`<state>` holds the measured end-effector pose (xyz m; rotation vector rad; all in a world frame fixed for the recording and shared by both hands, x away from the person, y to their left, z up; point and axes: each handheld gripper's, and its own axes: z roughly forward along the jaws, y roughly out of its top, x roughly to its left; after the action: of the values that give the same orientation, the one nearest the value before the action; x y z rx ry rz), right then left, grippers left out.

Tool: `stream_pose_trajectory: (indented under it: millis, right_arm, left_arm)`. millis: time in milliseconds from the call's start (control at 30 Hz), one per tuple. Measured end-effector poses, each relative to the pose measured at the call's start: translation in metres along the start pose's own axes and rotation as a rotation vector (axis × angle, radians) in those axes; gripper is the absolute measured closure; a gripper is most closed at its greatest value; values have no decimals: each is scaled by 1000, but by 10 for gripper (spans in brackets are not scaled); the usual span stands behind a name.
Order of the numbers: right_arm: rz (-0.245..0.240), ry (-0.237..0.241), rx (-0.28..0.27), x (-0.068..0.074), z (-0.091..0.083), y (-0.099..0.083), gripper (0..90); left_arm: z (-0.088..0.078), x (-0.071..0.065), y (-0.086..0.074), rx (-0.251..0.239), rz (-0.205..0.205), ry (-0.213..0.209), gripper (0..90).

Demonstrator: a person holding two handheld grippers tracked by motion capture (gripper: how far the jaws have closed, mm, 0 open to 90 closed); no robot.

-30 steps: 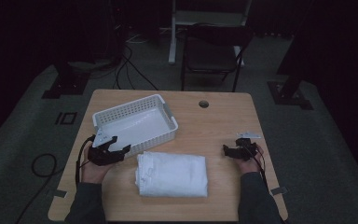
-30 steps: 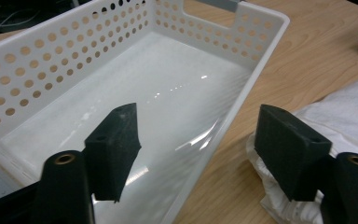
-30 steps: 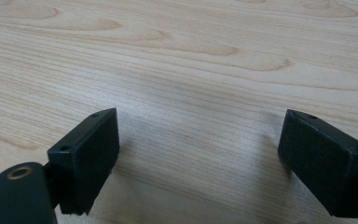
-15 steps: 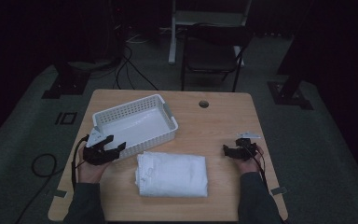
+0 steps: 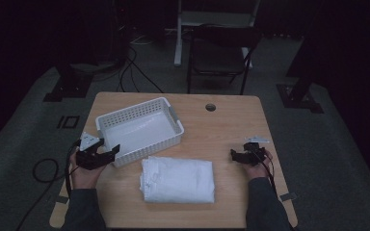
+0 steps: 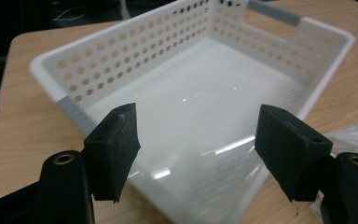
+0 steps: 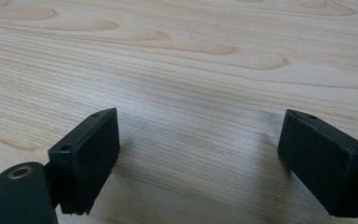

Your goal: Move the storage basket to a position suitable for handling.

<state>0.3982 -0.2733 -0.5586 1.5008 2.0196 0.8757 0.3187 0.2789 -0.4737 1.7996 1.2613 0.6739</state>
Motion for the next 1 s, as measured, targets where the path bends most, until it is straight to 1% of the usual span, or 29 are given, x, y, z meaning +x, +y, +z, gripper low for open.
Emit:
stream_pose_trajectory:
  millis: [67,133,167,200,233,267,300,333,367,700,733,800,833,933,1000]
  right_arm:
    - [0,-2,-2,-1,0,0,139]
    - [0,-2,-2,-1,0,0,140]
    - [0,-2,-2,-1,0,0,140]
    - [0,-2,-2,-1,0,0,139]
    - [-1,-1,-2,-1,0,0,139]
    - [-1,-1,-2,-1,0,0,139]
    - [-1,0,-2,-1,0,0,139]
    - [-1,0,-2,-1,0,0,139]
    - [-1,0,-2,-1,0,0,139]
    - [-2,0,-3,-1,0,0,139]
    - [-2,1,-3,-1,0,0,139]
    - [-2,1,-3,-1,0,0,139]
    - [-3,1,-3,-1,0,0,139]
    - [-3,1,-3,-1,0,0,139]
    - [-3,1,-3,-1,0,0,139]
  left_arm:
    - [0,1,-1,2,-6,8,318]
    - [-1,7,-3,5,-21,25,328]
    - [-1,7,-3,5,-21,25,333]
    - [-1,8,-4,10,-25,36,333]
    - [1,10,-6,22,-41,56,336]
    - [3,11,-7,31,-44,65,343]
    - [4,11,-7,43,-40,71,345]
    - [4,11,-7,43,-40,71,348]
    - [6,11,-8,60,-34,77,348]
    - [12,12,-14,106,-36,69,411]
    - [14,12,-15,120,-34,73,418]
    - [15,12,-15,122,-34,77,419]
    - [15,13,-15,118,-43,72,420]
    - [15,13,-16,112,-49,74,455]
    - [16,13,-16,107,-55,67,456]
